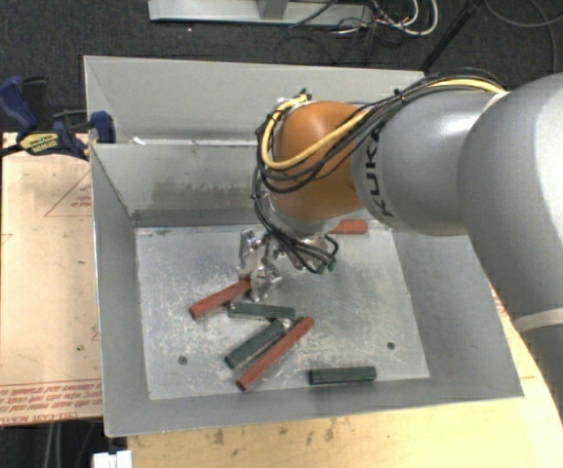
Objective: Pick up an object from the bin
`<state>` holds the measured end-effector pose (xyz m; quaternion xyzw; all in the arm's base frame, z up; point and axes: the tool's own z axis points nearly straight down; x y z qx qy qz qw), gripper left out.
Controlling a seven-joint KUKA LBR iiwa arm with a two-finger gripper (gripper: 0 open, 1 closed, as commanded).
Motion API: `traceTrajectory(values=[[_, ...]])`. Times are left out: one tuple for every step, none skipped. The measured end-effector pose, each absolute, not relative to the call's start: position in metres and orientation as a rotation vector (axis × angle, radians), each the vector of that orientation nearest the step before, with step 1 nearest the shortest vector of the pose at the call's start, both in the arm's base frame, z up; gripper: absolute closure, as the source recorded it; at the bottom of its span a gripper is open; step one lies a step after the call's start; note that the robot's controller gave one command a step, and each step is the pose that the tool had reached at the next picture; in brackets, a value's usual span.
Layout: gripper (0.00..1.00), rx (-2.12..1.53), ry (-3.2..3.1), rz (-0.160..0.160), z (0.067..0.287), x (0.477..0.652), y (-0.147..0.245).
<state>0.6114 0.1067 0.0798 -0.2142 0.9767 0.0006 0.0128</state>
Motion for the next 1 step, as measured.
traceTrajectory(values=[[1.0, -0.723, 3.049, 0.0, 0.2307, 0.6089, 0.1033]])
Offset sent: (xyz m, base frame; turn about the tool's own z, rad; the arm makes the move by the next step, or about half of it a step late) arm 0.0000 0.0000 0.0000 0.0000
